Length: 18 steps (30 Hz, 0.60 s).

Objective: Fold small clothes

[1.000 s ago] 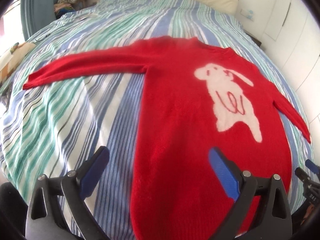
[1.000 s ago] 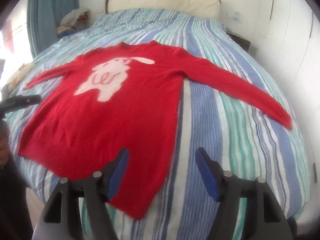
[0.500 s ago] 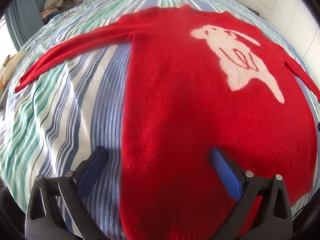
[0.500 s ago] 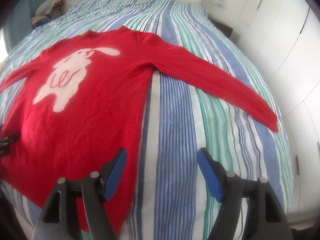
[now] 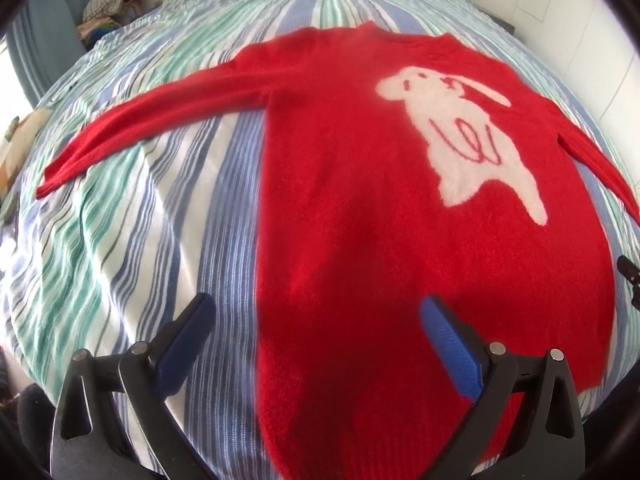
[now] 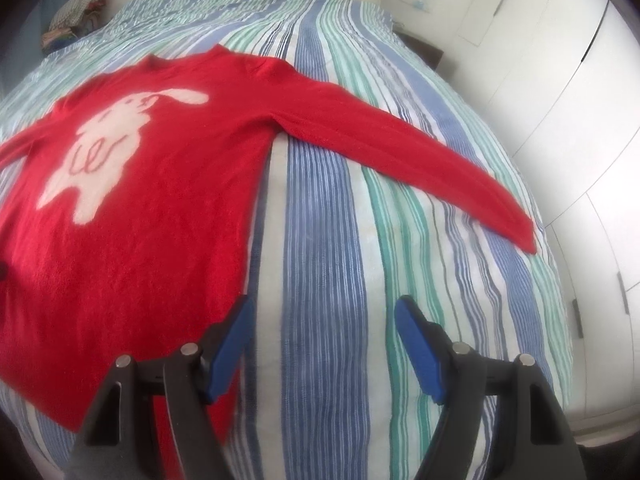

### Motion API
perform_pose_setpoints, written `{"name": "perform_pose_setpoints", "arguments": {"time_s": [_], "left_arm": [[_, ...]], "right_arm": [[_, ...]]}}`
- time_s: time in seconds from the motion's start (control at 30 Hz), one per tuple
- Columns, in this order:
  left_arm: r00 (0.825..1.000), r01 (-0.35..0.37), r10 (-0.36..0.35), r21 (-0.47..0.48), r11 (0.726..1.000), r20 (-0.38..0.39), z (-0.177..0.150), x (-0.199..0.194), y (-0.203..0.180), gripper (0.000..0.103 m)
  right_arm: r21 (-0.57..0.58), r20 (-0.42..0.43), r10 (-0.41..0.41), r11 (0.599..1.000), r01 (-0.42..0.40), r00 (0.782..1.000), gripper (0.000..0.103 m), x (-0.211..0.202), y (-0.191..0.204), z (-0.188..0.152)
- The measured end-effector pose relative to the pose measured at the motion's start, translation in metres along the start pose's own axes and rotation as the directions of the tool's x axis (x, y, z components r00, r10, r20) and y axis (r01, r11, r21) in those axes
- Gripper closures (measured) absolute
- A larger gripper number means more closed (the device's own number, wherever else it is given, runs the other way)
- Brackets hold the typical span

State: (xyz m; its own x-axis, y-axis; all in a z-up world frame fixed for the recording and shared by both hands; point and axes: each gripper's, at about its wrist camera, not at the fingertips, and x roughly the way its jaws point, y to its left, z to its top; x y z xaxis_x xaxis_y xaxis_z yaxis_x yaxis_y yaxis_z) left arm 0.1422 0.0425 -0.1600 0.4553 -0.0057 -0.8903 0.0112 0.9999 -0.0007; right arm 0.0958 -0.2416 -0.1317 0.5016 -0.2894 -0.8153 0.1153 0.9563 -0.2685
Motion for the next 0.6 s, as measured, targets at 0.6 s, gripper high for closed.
{"name": "perform_pose_setpoints", "arguments": {"time_s": [0.6], "left_arm": [[1.0,-0.003,0.001,0.076,0.997,0.023,0.043,-0.027,-0.052,0.001]], "right_arm": [[0.071,-0.089,0.062,0.996,-0.055,0.994,0.023,-0.018,0.007,0.036]]}}
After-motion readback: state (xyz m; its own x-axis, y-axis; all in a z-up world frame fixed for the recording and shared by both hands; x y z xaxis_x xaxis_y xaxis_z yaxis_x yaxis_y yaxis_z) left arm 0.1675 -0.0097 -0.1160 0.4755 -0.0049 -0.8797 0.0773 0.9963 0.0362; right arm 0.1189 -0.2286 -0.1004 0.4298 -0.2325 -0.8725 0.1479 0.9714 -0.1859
